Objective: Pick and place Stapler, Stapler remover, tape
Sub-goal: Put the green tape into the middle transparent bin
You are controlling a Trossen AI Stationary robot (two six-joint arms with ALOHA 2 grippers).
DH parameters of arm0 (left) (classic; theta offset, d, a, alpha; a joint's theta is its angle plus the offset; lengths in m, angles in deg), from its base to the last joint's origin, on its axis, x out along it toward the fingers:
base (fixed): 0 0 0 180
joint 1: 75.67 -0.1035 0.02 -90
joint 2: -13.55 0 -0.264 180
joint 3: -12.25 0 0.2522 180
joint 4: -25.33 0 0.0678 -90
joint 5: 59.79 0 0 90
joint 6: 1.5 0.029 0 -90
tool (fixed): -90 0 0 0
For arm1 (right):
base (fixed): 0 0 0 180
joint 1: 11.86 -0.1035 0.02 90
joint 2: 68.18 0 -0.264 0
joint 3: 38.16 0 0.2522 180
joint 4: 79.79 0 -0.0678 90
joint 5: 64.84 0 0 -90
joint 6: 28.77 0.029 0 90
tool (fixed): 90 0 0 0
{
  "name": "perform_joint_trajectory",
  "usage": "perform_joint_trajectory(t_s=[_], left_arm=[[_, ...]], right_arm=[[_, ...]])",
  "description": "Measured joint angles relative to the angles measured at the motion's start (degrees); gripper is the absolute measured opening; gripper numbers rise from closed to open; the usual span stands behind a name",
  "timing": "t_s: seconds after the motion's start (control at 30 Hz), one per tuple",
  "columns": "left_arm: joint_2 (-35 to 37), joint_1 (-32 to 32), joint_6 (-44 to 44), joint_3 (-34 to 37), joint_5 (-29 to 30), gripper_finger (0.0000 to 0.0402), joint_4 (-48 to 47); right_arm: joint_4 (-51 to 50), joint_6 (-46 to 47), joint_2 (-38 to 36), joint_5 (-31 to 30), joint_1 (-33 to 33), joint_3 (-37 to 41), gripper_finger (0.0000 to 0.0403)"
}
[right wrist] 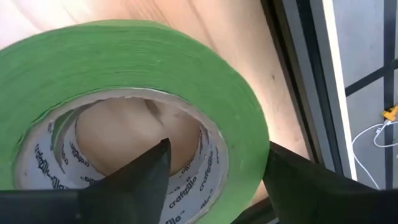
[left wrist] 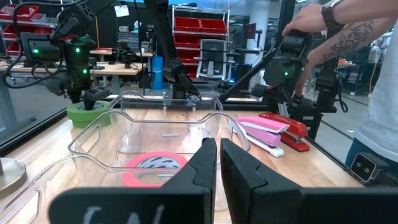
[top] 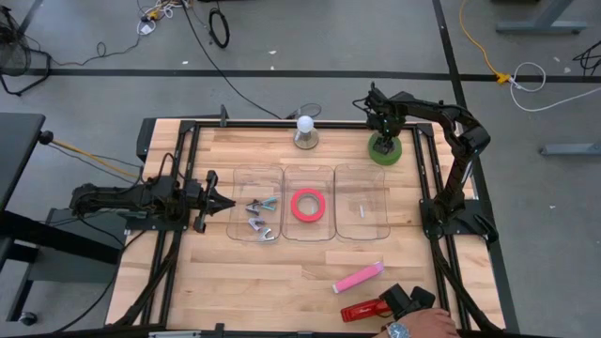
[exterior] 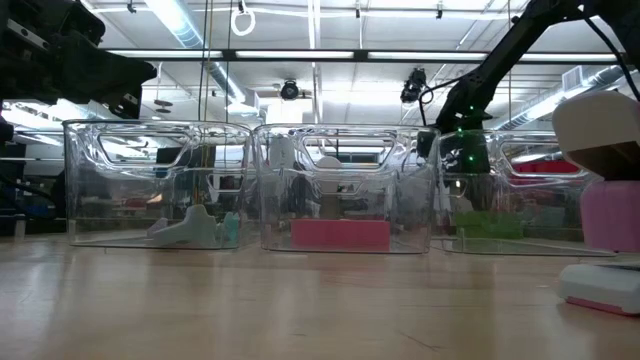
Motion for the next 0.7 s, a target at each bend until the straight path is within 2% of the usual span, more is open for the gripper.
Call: perform_joint_trajectory(t_s=[0.3,0.7], left_arm=[[0.02,-0.02,-0.02,0.01,0.0,0.0025,0.0],[0.02,-0.01,0.0,0.0,0.0,0.0025,0.0]], right_arm=[[-0.08,1.42,0.0,-0.89,0.0,0.0,0.0196],[-0.42,1.25,-0.01,-1.67,0.0,0.0,0.0171]])
